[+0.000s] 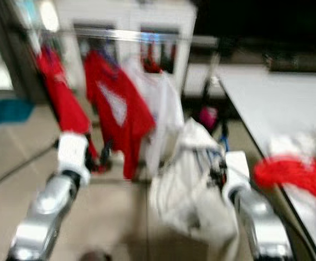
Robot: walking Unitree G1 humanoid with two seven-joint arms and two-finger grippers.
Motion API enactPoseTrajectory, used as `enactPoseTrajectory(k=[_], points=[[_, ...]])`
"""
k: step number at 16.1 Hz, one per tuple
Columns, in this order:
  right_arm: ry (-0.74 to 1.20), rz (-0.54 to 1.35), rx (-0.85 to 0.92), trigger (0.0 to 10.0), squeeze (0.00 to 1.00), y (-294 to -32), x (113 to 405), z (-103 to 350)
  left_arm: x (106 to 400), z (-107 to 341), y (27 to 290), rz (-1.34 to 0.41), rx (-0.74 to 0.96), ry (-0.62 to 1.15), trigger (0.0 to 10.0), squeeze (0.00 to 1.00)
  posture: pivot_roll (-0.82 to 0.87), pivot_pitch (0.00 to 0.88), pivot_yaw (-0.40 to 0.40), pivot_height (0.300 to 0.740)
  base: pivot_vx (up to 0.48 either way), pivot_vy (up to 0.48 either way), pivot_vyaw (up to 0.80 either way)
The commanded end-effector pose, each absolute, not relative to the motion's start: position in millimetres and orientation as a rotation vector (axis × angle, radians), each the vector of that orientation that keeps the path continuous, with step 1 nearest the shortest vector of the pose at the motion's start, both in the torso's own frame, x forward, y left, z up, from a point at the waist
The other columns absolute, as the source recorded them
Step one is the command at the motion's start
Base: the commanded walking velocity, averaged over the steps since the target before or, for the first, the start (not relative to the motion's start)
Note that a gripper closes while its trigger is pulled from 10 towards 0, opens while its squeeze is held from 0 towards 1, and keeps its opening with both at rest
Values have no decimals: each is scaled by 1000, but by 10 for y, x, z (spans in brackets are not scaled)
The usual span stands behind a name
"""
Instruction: Hang hanger
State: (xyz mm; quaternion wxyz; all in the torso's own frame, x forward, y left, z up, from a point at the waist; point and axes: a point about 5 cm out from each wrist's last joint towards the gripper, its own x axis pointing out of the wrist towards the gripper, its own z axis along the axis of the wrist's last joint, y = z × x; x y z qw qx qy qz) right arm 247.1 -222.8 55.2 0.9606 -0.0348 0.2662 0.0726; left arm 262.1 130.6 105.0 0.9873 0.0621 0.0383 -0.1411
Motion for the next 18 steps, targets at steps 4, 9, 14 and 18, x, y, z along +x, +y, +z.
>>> enactPoseTrajectory(k=[4, 9, 14, 18], points=[[423, 176, -58, 10000, 0, -2075, 2658, 764, 2676, 1132, 1340, -280, 127, 49, 10000, 0, 89, 32, -47, 740, 142, 0, 0], [405, 162, -52, 10000, 0, -2062, 2693, 784, 2678, 1132, 1354, -274, 127, 51, 10000, 0, 90, 32, -50, 740, 319, 0, 0], [405, 162, -52, 10000, 0, -2062, 2693, 784, 2678, 1132, 1354, -274, 127, 51, 10000, 0, 90, 32, -50, 740, 319, 0, 0], [405, 162, -52, 10000, 0, -2062, 2693, 784, 2678, 1132, 1354, -274, 127, 51, 10000, 0, 90, 32, -50, 740, 319, 0, 0]])
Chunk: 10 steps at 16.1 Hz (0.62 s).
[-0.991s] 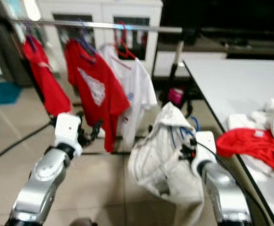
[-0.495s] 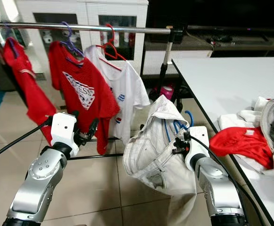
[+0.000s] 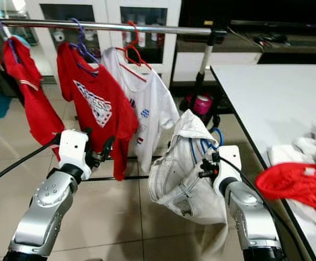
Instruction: Hang hanger
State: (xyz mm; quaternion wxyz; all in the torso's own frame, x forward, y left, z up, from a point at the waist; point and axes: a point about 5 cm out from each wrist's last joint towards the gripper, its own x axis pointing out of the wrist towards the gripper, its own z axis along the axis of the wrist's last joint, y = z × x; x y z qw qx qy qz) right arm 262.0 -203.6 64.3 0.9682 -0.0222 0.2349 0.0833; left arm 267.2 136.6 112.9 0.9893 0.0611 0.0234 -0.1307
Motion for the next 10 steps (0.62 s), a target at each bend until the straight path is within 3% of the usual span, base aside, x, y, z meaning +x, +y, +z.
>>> enactPoseTrajectory(k=[1, 7, 10], points=[[405, 162, -52, 10000, 0, -2062, 2693, 784, 2678, 1132, 1354, -274, 127, 51, 10000, 0, 90, 32, -50, 740, 319, 0, 0], [371, 111, -7, 10000, 0, -2000, 2757, 811, 2675, 1139, 1353, -291, 121, 51, 10000, 0, 94, 37, -49, 740, 375, 0, 0], [360, 109, -9, 10000, 0, -2005, 2766, 826, 2675, 1139, 1348, -293, 122, 51, 10000, 0, 95, 37, -49, 740, 432, 0, -410]])
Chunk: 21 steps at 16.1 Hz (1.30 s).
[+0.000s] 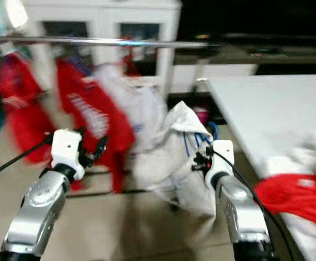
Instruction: Hang hanger
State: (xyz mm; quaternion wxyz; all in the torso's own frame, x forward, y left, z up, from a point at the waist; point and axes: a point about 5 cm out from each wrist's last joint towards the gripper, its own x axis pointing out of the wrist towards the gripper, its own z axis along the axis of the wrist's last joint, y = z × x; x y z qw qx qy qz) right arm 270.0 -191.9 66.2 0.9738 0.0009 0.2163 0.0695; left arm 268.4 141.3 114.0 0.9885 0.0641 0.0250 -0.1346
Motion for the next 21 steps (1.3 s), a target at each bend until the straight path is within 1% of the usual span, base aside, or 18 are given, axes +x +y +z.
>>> enactPoseTrajectory(k=[1, 9, 11, 13, 15, 16, 17, 19, 21], points=[[360, 106, -10, 10000, 0, -2003, 2769, 826, 2674, 1141, 1351, -294, 122, 51, 10000, 0, 96, 37, -49, 740, 435, 0, 0], [351, 120, -23, 10000, 0, -1984, 2812, 835, 2664, 1132, 1331, -314, 128, 54, 10000, 0, 99, 29, -46, 740, 433, 0, 0], [346, 215, -31, 10000, 0, -1905, 2814, 852, 2653, 1129, 1326, -324, 133, 54, 10000, 0, 103, 27, -48, 740, 435, 0, 0], [319, 476, -41, 10000, 0, -1737, 2673, 893, 2633, 1135, 1336, -328, 133, 51, 10000, 0, 105, 28, -49, 740, 433, 0, 0], [323, 645, -65, 10000, 0, -1688, 2510, 892, 2615, 1148, 1332, -347, 128, 41, 10000, 0, 102, 27, -46, 740, 433, 0, 0], [326, 671, -77, 10000, 0, -1705, 2473, 886, 2603, 1164, 1316, -364, 120, 32, 10000, 0, 101, 28, -45, 740, 424, 0, 0], [330, 659, -81, 10000, 0, -1739, 2471, 880, 2589, 1184, 1299, -382, 116, 24, 10000, 0, 98, 30, -43, 740, 360, 0, 0], [335, 642, -75, 10000, 0, -1782, 2469, 883, 2553, 1237, 1276, -413, 98, -4, 10000, 0, 95, 33, -41, 740, 0, 0, 0], [333, 643, -52, 10000, 0, -1800, 2439, 901, 2478, 1291, 1260, -468, 125, -36, 10000, 0, 95, 42, -43, 740, 0, 0, 0]])
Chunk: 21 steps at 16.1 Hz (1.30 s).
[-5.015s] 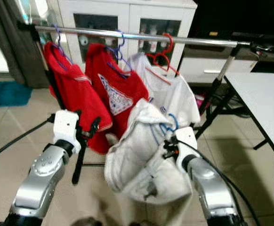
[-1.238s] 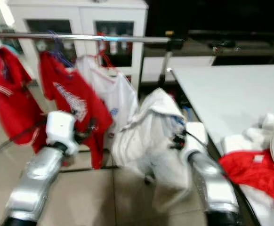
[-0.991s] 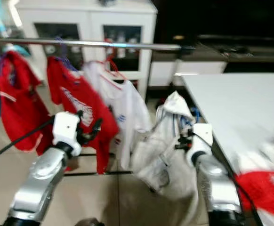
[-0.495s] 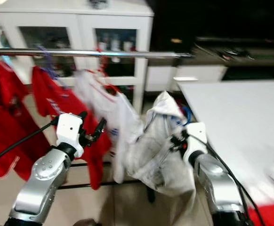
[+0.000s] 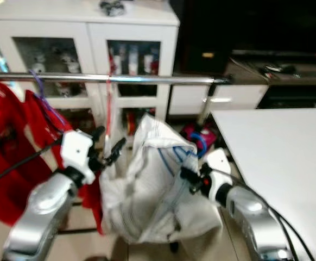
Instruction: Hang hanger
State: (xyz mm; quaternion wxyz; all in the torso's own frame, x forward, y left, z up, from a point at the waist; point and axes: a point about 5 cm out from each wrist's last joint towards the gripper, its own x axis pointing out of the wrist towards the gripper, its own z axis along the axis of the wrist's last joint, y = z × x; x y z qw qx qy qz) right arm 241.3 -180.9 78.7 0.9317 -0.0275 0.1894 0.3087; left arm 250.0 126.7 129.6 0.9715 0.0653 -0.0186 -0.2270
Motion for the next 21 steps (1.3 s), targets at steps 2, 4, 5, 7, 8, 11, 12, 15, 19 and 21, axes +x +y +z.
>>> enactPoseTrajectory(k=[2, 4, 5, 7, 8, 11, 12, 15, 19, 21], points=[[334, 664, -43, 10000, 0, -1748, 2412, 913, 2427, 1325, 1260, -497, 159, -47, 10000, 0, 99, 48, -51, 740, 0, 0, 0], [330, 682, -30, 10000, 0, -1678, 2394, 932, 2370, 1352, 1265, -518, 200, -51, 10000, 0, 104, 51, -57, 740, 0, 0, 0], [328, 687, -25, 10000, 0, -1641, 2383, 945, 2343, 1355, 1277, -518, 216, -43, 10000, 0, 106, 52, -59, 740, 0, 0, 0], [300, 672, -20, 10000, 0, -1593, 2374, 997, 2321, 1373, 1312, -497, 215, -38, 10000, 0, 108, 56, -62, 740, 0, 0, 0], [265, 623, 2, 10000, 0, -1550, 2406, 1072, 2334, 1384, 1334, -476, 211, -37, 10000, 0, 107, 62, -63, 740, 0, 0, 0], [232, 549, 0, 10000, 0, -1505, 2504, 1160, 2354, 1427, 1317, -484, 212, -52, 10000, 0, 105, 64, -62, 740, 0, 0, 0], [219, 494, 9, 10000, 0, -1495, 2574, 1207, 2351, 1471, 1297, -506, 205, -68, 10000, 0, 105, 64, -62, 740, 0, 0, 0], [182, 416, 45, 10000, 0, -1417, 2687, 1341, 2336, 1554, 1277, -550, 192, -100, 10000, 0, 110, 61, -63, 740, 0, 0, 0], [154, 314, 27, 10000, 0, -1399, 2800, 1430, 2339, 1600, 1236, -584, 183, -121, 10000, 0, 113, 56, -65, 740, 0, 0, 0], [110, 266, -9, 10000, 0, -1407, 2893, 1509, 2299, 1675, 1150, -680, 154, -163, 10000, 0, 114, 53, -64, 740, 0, 0, 0]])
